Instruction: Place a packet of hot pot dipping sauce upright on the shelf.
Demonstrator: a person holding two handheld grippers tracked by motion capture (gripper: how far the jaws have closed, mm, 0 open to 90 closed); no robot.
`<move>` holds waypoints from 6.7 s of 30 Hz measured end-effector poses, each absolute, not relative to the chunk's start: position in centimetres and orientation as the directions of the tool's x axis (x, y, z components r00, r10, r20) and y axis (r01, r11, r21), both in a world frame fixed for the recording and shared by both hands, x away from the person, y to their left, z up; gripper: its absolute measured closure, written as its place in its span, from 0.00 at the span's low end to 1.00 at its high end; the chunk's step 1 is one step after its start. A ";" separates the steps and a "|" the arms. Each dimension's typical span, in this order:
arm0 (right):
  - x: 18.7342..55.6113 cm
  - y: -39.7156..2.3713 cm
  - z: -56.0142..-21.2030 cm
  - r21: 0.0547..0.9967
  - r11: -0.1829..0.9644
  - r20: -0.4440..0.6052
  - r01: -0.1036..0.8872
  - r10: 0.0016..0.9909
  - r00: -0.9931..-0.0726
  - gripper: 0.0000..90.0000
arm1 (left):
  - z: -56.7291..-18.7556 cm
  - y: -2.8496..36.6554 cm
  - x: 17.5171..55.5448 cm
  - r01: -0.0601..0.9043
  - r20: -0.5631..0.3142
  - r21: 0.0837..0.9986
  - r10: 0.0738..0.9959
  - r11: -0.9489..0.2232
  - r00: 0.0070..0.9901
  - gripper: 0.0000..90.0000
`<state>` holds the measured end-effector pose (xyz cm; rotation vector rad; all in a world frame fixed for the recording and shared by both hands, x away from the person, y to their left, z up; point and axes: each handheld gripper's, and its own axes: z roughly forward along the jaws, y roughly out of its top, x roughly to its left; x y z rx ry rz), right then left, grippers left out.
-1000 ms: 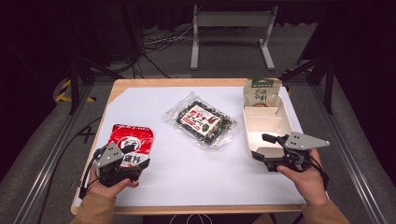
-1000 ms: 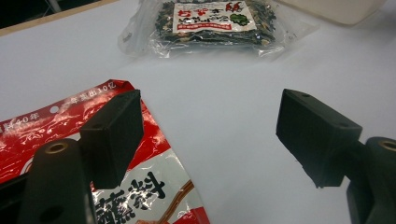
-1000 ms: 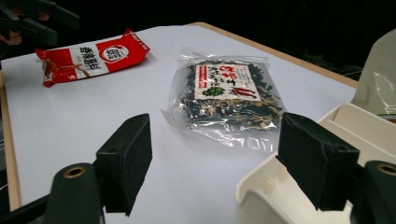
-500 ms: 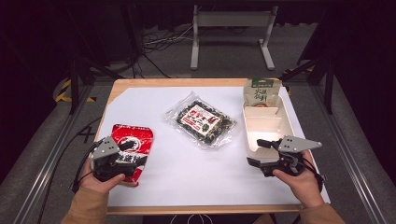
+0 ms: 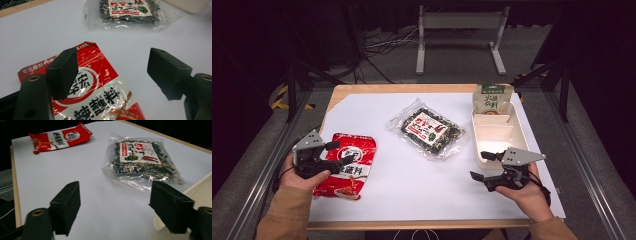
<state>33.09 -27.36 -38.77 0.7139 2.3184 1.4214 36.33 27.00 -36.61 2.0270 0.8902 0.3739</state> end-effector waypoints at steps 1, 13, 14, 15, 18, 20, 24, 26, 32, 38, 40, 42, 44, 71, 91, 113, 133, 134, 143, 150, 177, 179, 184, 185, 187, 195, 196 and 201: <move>33.1 -27.4 -38.8 0.894 0.377 -0.017 0.244 0.571 -0.821 0.30 | -36.6 27.0 36.3 0.451 -0.065 0.812 0.712 -0.369 0.700 0.28; 32.9 -26.0 -39.5 0.889 0.414 -0.032 0.197 0.485 -0.874 0.47 | -36.8 29.1 39.3 0.518 -0.072 0.782 0.774 -0.348 0.629 0.26; 32.9 -25.9 -39.5 0.888 0.415 -0.031 0.196 0.480 -0.877 0.47 | -36.8 29.3 39.5 0.521 -0.079 0.783 0.777 -0.339 0.624 0.26; 32.9 -25.8 -39.6 0.886 0.417 -0.026 0.201 0.478 -0.878 0.47 | -36.8 29.5 39.7 0.513 -0.070 0.789 0.779 -0.339 0.623 0.28; 33.2 -25.6 -40.0 0.873 0.429 -0.008 0.230 0.485 -0.874 0.47 | -36.6 29.9 40.3 0.501 -0.059 0.804 0.795 -0.321 0.604 0.33; 33.4 -25.6 -40.4 0.865 0.437 -0.006 0.245 0.497 -0.868 0.46 | -36.6 30.0 40.6 0.498 -0.055 0.808 0.801 -0.315 0.596 0.33; 33.6 -25.6 -40.8 0.861 0.438 -0.002 0.257 0.509 -0.861 0.46 | -36.9 30.2 41.8 0.531 -0.076 0.794 0.819 -0.296 0.569 0.31; 33.5 -25.6 -40.8 0.863 0.434 -0.001 0.259 0.514 -0.858 0.45 | -37.2 30.4 42.3 0.543 -0.082 0.787 0.824 -0.291 0.560 0.28; 33.5 -25.6 -40.8 0.865 0.420 0.019 0.272 0.516 -0.857 0.45 | -37.8 30.7 43.2 0.530 -0.079 0.795 0.815 -0.295 0.574 0.34; 33.4 -25.4 -40.9 0.867 0.424 0.015 0.262 0.503 -0.864 0.46 | -38.8 31.0 44.7 0.565 -0.132 0.786 0.825 -0.250 0.550 0.28; 33.4 -25.4 -40.9 0.868 0.424 0.014 0.258 0.499 -0.867 0.47 | -39.3 31.1 45.2 0.575 -0.140 0.782 0.830 -0.242 0.540 0.29; 33.4 -25.4 -40.9 0.867 0.429 0.009 0.254 0.496 -0.868 0.47 | -39.8 31.4 45.7 0.581 -0.132 0.776 0.836 -0.248 0.533 0.31; 33.4 -25.3 -41.0 0.866 0.432 0.007 0.251 0.492 -0.870 0.48 | -40.2 31.7 46.1 0.595 -0.146 0.769 0.842 -0.234 0.519 0.32; 33.2 -25.0 -41.2 0.871 0.425 0.024 0.248 0.466 -0.884 0.48 | -44.9 33.3 48.5 0.709 -0.336 0.686 0.793 -0.164 0.509 0.34; 33.2 -25.0 -41.4 0.865 0.430 0.028 0.259 0.472 -0.881 0.48 | -44.9 33.0 47.9 0.737 -0.283 0.641 0.828 -0.213 0.485 0.79; 33.2 -25.3 -41.2 0.852 0.430 0.059 0.300 0.490 -0.870 0.53 | -42.2 32.9 46.7 0.714 -0.232 0.660 0.841 -0.232 0.488 1.00; 33.2 -25.2 -41.2 0.851 0.421 0.075 0.315 0.495 -0.865 0.56 | -36.3 31.9 43.1 0.630 -0.160 0.744 0.857 -0.221 0.490 1.00; 33.3 -25.1 -41.2 0.850 0.420 0.077 0.317 0.496 -0.865 0.56 | -35.9 31.7 42.9 0.617 -0.156 0.755 0.853 -0.222 0.499 1.00; 33.1 -24.9 -41.1 0.852 0.418 0.079 0.314 0.490 -0.868 0.57 | -33.2 29.7 40.9 0.525 -0.072 0.806 0.834 -0.274 0.547 1.00; 32.9 -24.9 -40.8 0.859 0.412 0.071 0.303 0.490 -0.869 0.57 | -31.1 28.1 38.8 0.456 -0.011 0.823 0.795 -0.337 0.607 1.00; 32.0 -23.8 -40.1 0.871 0.421 0.040 0.252 0.451 -0.892 0.59 | -26.5 24.6 31.4 0.210 0.112 0.878 0.612 -0.429 0.783 1.00; 31.9 -23.7 -40.0 0.872 0.421 0.040 0.250 0.448 -0.893 0.59 | -26.4 24.2 31.1 0.196 0.112 0.881 0.594 -0.429 0.796 1.00; 31.9 -23.6 -39.9 0.874 0.420 0.035 0.244 0.446 -0.894 0.59 | -26.1 23.3 30.7 0.168 0.119 0.890 0.570 -0.425 0.813 1.00; 31.9 -23.6 -39.9 0.873 0.421 0.035 0.244 0.447 -0.894 0.59 | -26.0 23.0 30.7 0.158 0.119 0.894 0.563 -0.419 0.818 1.00; 31.9 -23.5 -39.8 0.874 0.420 0.036 0.244 0.444 -0.895 0.59 | -25.8 22.6 30.7 0.145 0.116 0.902 0.551 -0.408 0.827 1.00; 31.9 -23.0 -39.2 0.886 0.401 0.044 0.232 0.425 -0.904 0.57 | -25.6 20.1 30.8 0.114 0.095 0.919 0.494 -0.378 0.864 1.00; 31.9 -22.9 -39.1 0.889 0.396 0.047 0.232 0.424 -0.905 0.57 | -25.7 19.7 30.9 0.106 0.092 0.922 0.477 -0.373 0.874 1.00; 31.9 -22.7 -38.7 0.899 0.371 0.062 0.231 0.416 -0.907 0.56 | -25.8 17.5 30.9 0.087 0.077 0.931 0.422 -0.356 0.903 1.00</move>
